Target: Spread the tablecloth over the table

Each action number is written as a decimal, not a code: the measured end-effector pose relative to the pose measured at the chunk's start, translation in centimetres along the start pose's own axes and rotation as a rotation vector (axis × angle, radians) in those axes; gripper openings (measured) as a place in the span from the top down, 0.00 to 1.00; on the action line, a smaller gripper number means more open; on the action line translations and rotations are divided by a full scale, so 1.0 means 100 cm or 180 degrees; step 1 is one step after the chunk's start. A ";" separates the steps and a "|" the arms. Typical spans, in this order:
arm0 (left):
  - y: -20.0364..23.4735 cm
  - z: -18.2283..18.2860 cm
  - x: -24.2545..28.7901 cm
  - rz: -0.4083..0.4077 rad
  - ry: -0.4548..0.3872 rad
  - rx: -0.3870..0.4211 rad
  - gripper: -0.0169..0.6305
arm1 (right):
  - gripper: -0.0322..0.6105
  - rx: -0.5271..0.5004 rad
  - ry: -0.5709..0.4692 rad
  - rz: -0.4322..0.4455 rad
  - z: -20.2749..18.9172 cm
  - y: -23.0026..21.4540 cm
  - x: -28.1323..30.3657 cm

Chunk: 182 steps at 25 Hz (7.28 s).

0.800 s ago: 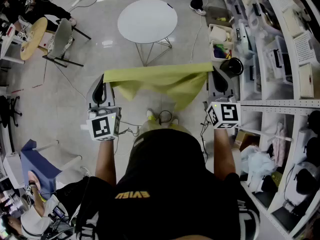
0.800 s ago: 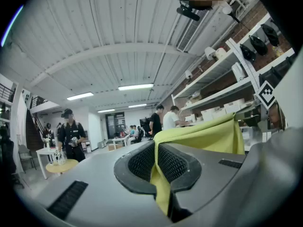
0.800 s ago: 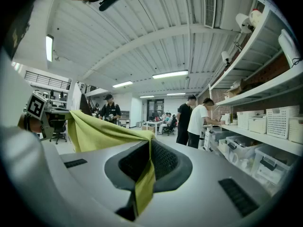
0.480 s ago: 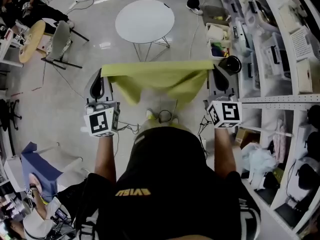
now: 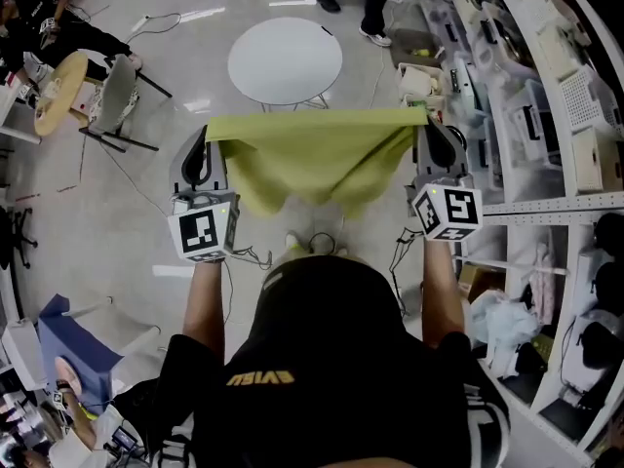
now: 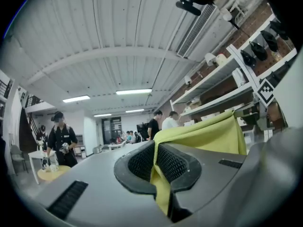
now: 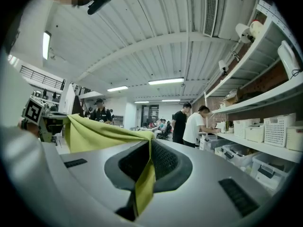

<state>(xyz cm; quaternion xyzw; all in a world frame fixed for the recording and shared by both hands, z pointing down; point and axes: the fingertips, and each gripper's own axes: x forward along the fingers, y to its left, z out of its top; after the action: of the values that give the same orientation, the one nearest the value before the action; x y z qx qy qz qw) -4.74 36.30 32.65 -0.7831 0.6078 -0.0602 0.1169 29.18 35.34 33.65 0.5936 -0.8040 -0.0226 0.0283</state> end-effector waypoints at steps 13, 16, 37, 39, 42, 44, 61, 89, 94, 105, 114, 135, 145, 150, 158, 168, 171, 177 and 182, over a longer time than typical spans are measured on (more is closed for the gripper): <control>0.056 -0.055 0.010 -0.0179 0.0045 0.0255 0.94 | 0.93 0.0481 0.0015 -0.0271 0.012 0.050 0.053; 0.062 -0.064 0.016 -0.0151 0.0050 0.0514 0.94 | 0.93 0.0326 -0.0124 -0.0280 0.031 0.055 0.062; 0.112 -0.041 0.238 0.0538 0.0266 0.0255 0.94 | 0.93 0.0525 -0.0068 0.0059 0.010 -0.046 0.307; 0.109 -0.039 0.259 0.0590 0.0264 0.0341 0.94 | 0.93 0.0517 -0.0032 0.0117 0.006 -0.061 0.329; 0.106 -0.043 0.287 0.0641 0.0310 0.0294 0.94 | 0.93 0.0455 0.0013 0.0147 0.004 -0.077 0.354; 0.115 -0.047 0.299 0.0681 0.0347 0.0170 0.94 | 0.93 0.0417 0.0023 0.0175 0.006 -0.077 0.371; 0.211 -0.109 0.451 0.0134 0.0243 -0.0090 0.94 | 0.93 0.0213 0.0381 -0.0211 -0.022 -0.057 0.523; 0.271 -0.190 0.630 -0.0308 0.0652 -0.0288 0.94 | 0.93 -0.0137 0.0750 -0.0464 -0.055 -0.076 0.689; 0.278 -0.190 0.682 -0.0442 0.0688 -0.0177 0.94 | 0.93 -0.0216 0.0823 -0.0322 -0.060 -0.097 0.737; 0.309 -0.193 0.771 -0.0343 0.0937 0.0136 0.94 | 0.93 -0.0374 0.0962 -0.0047 -0.053 -0.115 0.832; 0.359 -0.188 0.815 -0.0212 0.1164 0.0671 0.94 | 0.93 -0.0727 0.1001 0.0171 -0.029 -0.098 0.889; 0.367 -0.244 0.812 -0.0190 0.1490 0.0658 0.94 | 0.93 -0.0620 0.1421 0.0304 -0.074 -0.077 0.919; 0.342 -0.310 0.794 -0.0293 0.1877 0.0793 0.94 | 0.91 -0.0710 0.1970 0.0312 -0.153 -0.073 0.915; 0.336 -0.351 0.781 -0.0230 0.2269 0.1148 0.60 | 0.62 -0.0766 0.2256 0.0363 -0.185 -0.067 0.908; 0.338 -0.368 0.774 -0.0276 0.2422 0.1241 0.48 | 0.50 -0.0720 0.2288 0.0208 -0.191 -0.073 0.907; 0.335 -0.406 0.777 -0.0468 0.3195 0.1638 0.53 | 0.53 -0.0632 0.2405 0.0153 -0.191 -0.071 0.901; 0.354 -0.415 0.774 -0.0290 0.3274 0.1556 0.54 | 0.53 -0.0617 0.2473 0.0193 -0.203 -0.070 0.891; 0.357 -0.406 0.758 -0.0094 0.2974 0.0813 0.54 | 0.55 -0.0568 0.2027 0.0235 -0.184 -0.079 0.877; 0.332 -0.357 0.729 -0.0018 0.2125 0.0579 0.63 | 0.63 -0.0335 0.1697 0.0230 -0.170 -0.076 0.845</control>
<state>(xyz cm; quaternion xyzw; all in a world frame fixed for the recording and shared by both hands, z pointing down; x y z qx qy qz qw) -25.80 -45.83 55.07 -0.7083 0.6025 -0.3674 -0.0192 12.83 -47.70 51.68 0.5472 -0.7865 0.0937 0.2705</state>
